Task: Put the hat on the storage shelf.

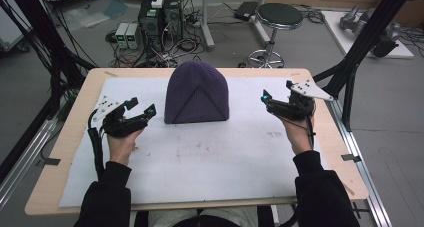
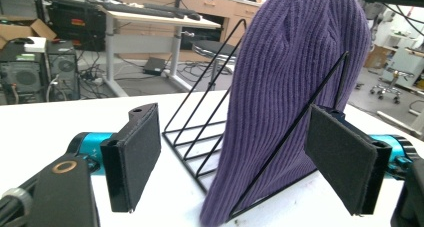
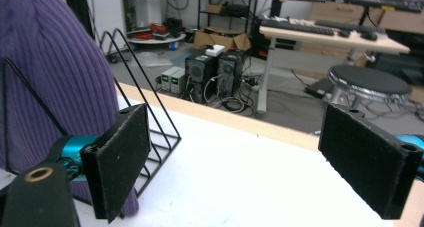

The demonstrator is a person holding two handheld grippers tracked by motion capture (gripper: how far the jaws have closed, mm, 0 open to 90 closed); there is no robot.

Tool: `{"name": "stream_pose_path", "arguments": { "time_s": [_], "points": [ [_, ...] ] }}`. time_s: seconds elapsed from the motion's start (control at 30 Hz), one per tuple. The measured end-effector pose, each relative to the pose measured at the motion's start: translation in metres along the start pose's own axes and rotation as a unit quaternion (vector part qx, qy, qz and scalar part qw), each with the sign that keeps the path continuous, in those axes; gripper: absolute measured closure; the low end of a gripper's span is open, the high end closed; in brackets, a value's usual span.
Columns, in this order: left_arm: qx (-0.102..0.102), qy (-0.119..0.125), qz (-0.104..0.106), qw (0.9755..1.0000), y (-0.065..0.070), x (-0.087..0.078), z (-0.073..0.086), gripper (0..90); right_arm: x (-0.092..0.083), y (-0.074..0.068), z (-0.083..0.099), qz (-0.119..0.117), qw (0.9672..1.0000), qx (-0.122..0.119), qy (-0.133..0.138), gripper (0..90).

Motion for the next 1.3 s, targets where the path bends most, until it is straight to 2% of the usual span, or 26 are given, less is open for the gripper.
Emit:
{"name": "stream_pose_path", "arguments": {
  "time_s": [0.13, 0.4, 0.5, 0.67, 0.83, 0.97, 1.13, 1.23, 1.3],
  "points": [
    [-0.005, 0.011, -0.010, 0.9999, -0.004, -0.012, 0.002, 23.2, -0.001, -0.001, 0.015, 0.004, 0.9999, 0.014, -0.004, 12.4],
    [0.012, 0.032, -0.032, 0.9989, -0.010, -0.031, 0.010, 25.6, -0.012, 0.000, 0.035, 0.011, 0.9997, 0.023, -0.004, 12.2],
    [0.013, 0.030, -0.034, 0.9989, -0.010, -0.035, 0.015, 25.1, -0.017, 0.001, 0.038, 0.017, 0.9994, 0.025, -0.017, 11.7],
    [0.018, 0.021, -0.036, 0.9990, -0.008, -0.040, 0.024, 23.0, -0.027, -0.001, 0.038, 0.019, 0.9997, 0.013, -0.002, 11.8],
    [0.027, 0.019, -0.046, 0.9984, -0.009, -0.047, 0.029, 22.3, -0.034, 0.002, 0.050, 0.024, 0.9996, 0.015, -0.005, 11.8],
    [0.032, 0.019, -0.058, 0.9976, -0.011, -0.051, 0.041, 22.3, -0.039, 0.004, 0.067, 0.029, 0.9993, 0.024, -0.007, 11.8],
    [0.029, 0.019, -0.075, 0.9965, -0.014, -0.055, 0.055, 21.8, -0.044, 0.005, 0.089, 0.050, 0.9981, 0.036, 0.005, 11.8],
    [0.028, 0.023, -0.089, 0.9954, -0.016, -0.057, 0.056, 18.6, -0.049, 0.007, 0.103, 0.068, 0.9964, 0.049, 0.007, 11.8],
    [0.036, 0.023, -0.098, 0.9943, -0.016, -0.059, 0.056, 18.4, -0.051, 0.008, 0.109, 0.080, 0.9951, 0.057, 0.011, 11.7]
  ]
}}
Point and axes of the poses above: each handheld gripper's, and its own axes: x roughly forward along the jaws, z roughly out of its underside, y roughly to its right, the point moved 3 cm from there along x, roughly forward along the jaws, and after that the axes turned 3 degrees about -y, right-handed, at the moved point
